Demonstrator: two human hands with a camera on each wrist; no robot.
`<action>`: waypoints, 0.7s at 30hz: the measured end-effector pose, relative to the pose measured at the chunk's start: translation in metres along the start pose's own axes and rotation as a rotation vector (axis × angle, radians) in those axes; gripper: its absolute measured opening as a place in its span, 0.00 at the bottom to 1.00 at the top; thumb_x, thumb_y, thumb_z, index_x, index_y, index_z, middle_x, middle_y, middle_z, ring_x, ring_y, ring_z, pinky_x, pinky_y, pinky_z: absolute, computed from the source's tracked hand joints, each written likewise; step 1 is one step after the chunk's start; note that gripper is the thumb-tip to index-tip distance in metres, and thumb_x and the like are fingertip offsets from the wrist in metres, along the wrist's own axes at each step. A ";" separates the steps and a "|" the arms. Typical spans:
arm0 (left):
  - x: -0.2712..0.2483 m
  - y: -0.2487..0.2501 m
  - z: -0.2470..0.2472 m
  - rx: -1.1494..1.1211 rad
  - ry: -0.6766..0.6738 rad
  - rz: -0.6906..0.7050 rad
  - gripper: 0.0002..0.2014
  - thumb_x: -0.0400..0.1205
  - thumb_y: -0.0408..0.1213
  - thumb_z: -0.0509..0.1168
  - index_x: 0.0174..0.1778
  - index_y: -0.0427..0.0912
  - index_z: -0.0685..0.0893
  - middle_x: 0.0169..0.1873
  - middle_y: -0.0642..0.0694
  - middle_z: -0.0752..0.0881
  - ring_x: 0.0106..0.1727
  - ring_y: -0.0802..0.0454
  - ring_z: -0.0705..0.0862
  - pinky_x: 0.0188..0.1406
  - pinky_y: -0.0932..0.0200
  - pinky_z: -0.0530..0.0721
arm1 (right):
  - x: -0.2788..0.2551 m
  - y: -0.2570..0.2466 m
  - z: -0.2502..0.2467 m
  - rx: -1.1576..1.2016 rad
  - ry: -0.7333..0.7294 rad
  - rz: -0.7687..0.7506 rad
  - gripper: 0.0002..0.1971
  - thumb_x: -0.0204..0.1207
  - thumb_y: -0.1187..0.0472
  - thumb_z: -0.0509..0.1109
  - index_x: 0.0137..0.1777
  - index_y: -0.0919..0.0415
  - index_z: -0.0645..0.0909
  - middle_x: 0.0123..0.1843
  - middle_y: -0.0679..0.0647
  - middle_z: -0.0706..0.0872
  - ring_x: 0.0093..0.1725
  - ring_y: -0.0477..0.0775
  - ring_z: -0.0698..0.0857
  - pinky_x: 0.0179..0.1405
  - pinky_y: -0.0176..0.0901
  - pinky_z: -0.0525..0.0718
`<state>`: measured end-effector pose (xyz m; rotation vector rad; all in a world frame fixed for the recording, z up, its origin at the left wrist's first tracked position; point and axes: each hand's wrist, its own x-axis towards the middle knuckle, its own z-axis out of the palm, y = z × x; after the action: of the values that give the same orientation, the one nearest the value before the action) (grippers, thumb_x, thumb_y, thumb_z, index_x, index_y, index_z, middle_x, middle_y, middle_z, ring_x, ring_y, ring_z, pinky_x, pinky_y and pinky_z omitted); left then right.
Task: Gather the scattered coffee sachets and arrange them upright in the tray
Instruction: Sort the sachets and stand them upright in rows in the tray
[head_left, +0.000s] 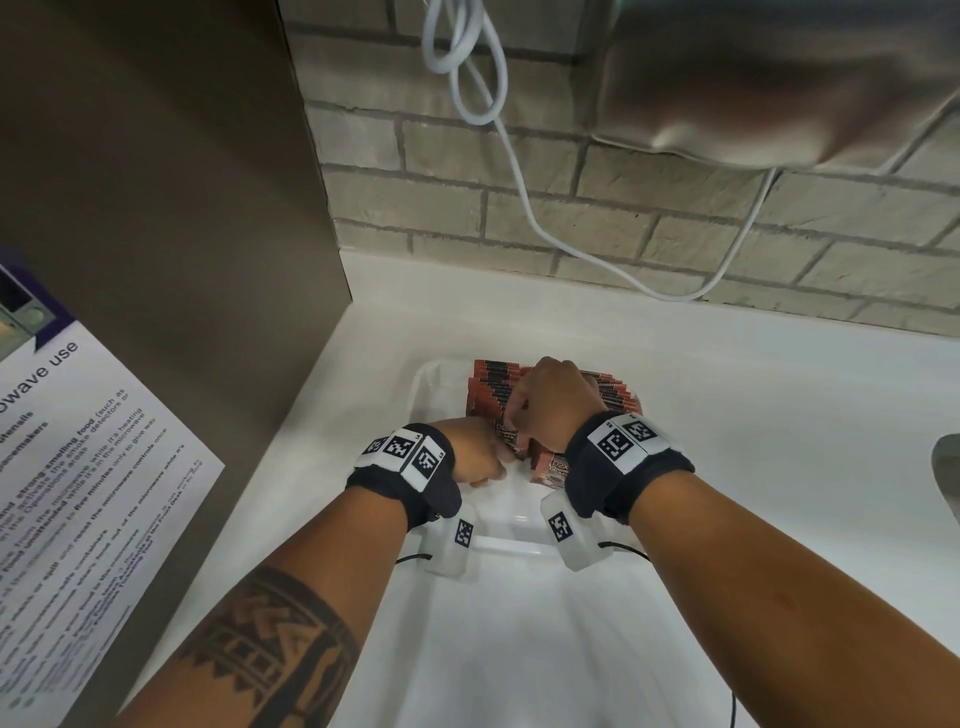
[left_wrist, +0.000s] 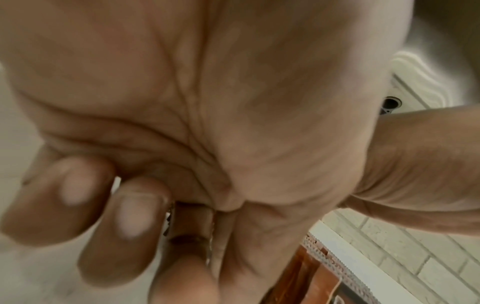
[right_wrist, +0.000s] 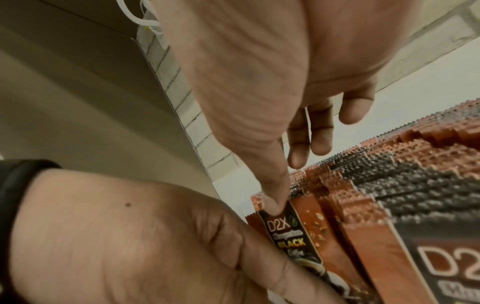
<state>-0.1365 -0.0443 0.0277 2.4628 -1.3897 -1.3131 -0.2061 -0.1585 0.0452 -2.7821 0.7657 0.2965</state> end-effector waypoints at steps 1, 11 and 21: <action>0.000 0.000 0.000 -0.008 -0.003 -0.001 0.15 0.86 0.35 0.61 0.66 0.39 0.85 0.40 0.45 0.83 0.42 0.47 0.78 0.48 0.57 0.77 | 0.000 0.000 0.000 0.006 -0.002 -0.003 0.09 0.71 0.57 0.69 0.46 0.50 0.90 0.52 0.47 0.86 0.57 0.54 0.83 0.62 0.57 0.82; 0.002 -0.002 0.002 -0.107 0.009 -0.024 0.15 0.85 0.36 0.63 0.66 0.46 0.86 0.45 0.44 0.89 0.41 0.49 0.80 0.45 0.59 0.78 | -0.002 0.004 -0.004 0.025 -0.004 -0.029 0.07 0.74 0.57 0.69 0.48 0.51 0.89 0.53 0.48 0.87 0.57 0.55 0.84 0.62 0.56 0.82; 0.008 -0.005 0.007 -0.111 0.006 -0.052 0.17 0.86 0.41 0.63 0.66 0.36 0.86 0.34 0.47 0.84 0.28 0.51 0.75 0.35 0.59 0.75 | -0.019 0.027 -0.028 0.400 0.094 -0.025 0.12 0.76 0.60 0.72 0.34 0.43 0.87 0.38 0.36 0.86 0.48 0.45 0.86 0.55 0.44 0.83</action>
<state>-0.1363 -0.0442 0.0161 2.4442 -1.2243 -1.3522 -0.2326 -0.1795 0.0716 -2.4373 0.7190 0.0032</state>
